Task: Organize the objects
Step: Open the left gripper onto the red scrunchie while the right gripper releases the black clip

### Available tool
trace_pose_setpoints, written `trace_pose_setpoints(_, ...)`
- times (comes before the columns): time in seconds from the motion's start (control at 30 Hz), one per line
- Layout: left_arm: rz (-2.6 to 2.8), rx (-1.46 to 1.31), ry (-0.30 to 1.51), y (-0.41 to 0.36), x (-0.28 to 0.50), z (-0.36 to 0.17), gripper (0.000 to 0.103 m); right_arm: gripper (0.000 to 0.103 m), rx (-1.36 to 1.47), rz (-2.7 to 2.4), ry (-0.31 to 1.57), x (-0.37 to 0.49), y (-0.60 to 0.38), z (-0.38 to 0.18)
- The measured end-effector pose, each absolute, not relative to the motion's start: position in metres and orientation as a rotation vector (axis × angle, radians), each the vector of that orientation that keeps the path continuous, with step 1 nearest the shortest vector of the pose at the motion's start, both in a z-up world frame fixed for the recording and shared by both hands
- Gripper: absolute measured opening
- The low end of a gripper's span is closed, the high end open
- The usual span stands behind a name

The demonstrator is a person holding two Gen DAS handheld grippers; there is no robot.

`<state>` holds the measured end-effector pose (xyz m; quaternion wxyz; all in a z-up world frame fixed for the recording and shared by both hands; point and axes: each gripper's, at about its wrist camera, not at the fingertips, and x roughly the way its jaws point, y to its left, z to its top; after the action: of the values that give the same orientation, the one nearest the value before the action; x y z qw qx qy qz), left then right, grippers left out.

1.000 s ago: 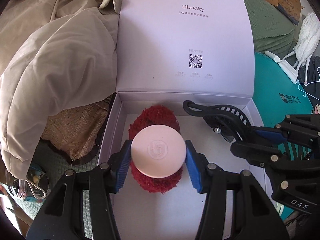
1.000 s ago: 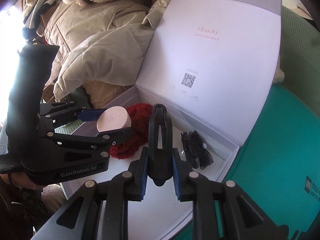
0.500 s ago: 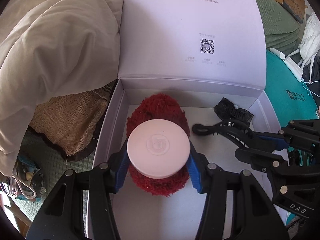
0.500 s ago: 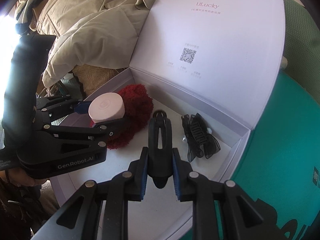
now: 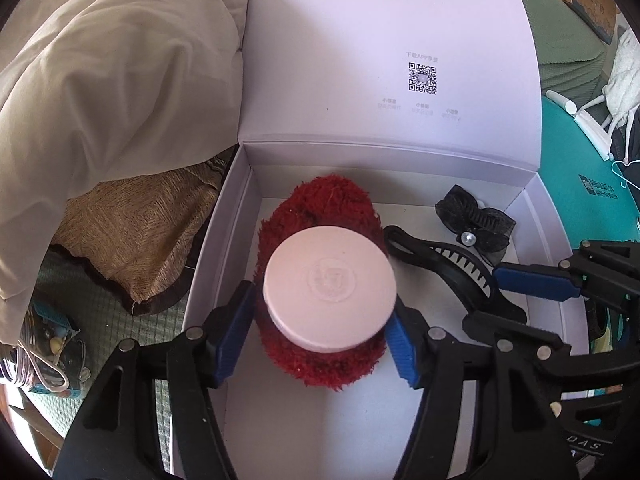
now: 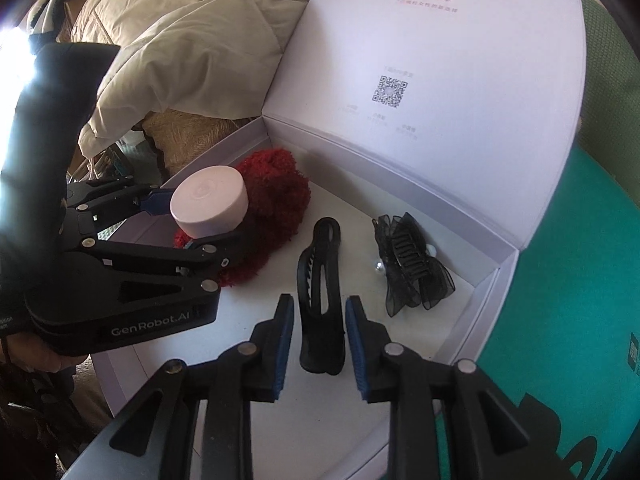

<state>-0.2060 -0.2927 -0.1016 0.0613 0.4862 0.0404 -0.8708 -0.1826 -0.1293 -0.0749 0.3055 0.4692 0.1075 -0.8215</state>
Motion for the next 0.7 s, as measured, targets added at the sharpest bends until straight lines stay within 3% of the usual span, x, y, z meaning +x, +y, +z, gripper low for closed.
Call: trace_pose_setpoints(0.7, -2.672, 1.387, 0.127, -0.261, -0.194, -0.068, 0.061, 0.037, 1.2, -2.229, 0.258, -0.162, -0.12, -0.034)
